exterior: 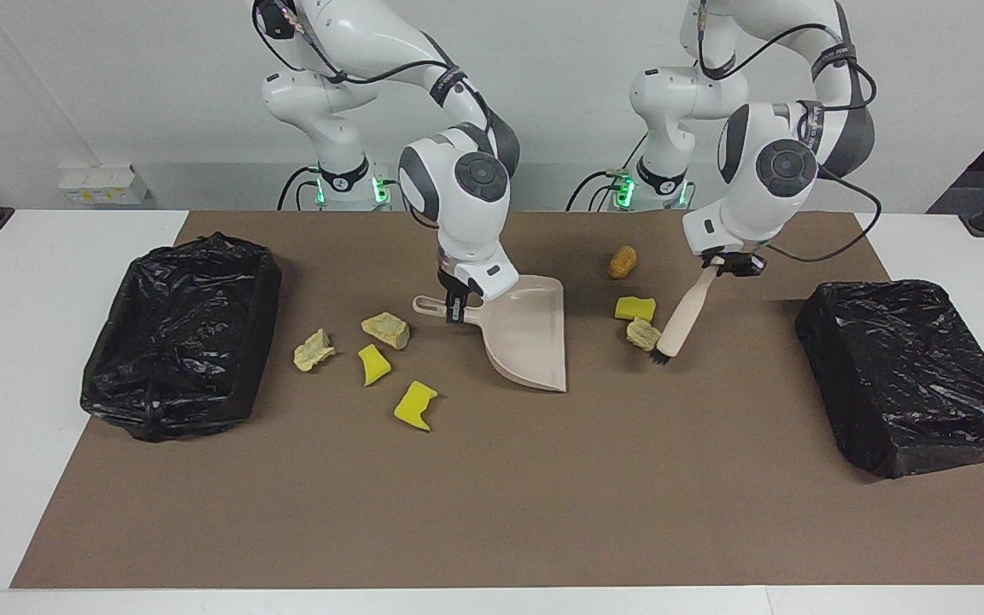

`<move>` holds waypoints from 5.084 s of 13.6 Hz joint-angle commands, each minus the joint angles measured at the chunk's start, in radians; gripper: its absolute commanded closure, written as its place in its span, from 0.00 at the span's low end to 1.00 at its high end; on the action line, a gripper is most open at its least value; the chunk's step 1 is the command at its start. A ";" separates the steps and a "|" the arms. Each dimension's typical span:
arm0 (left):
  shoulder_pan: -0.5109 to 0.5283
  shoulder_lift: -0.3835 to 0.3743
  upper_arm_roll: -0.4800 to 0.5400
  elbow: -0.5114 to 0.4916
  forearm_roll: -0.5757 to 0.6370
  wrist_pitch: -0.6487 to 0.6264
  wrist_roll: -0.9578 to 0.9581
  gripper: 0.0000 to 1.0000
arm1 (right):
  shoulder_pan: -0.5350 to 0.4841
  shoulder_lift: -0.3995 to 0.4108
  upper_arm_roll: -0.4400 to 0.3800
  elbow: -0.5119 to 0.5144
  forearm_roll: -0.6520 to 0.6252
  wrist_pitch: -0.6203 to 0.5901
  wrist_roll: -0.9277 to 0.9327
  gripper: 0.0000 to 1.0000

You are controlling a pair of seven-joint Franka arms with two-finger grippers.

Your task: Sweep and dump trash in bin

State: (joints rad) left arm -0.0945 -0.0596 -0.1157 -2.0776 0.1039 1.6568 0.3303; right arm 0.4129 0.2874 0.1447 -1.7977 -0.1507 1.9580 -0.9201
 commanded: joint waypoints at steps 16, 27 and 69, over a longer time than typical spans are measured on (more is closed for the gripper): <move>-0.417 -0.052 0.008 -0.248 -0.365 0.388 -0.809 1.00 | 0.043 -0.155 0.007 -0.284 -0.095 0.197 0.006 1.00; -0.473 -0.193 0.013 -0.228 -0.270 -0.047 -1.313 1.00 | 0.044 -0.157 0.009 -0.284 -0.092 0.203 -0.011 1.00; -0.473 -0.187 0.019 -0.145 -0.334 0.162 -1.013 1.00 | -0.006 -0.139 0.010 -0.284 -0.046 0.216 -0.003 1.00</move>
State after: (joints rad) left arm -0.5609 -0.2171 -0.0894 -2.1762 -0.2258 1.8162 -0.7158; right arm 0.4311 0.1568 0.1460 -2.0712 -0.2221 2.1582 -0.9259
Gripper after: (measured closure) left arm 0.740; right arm 0.683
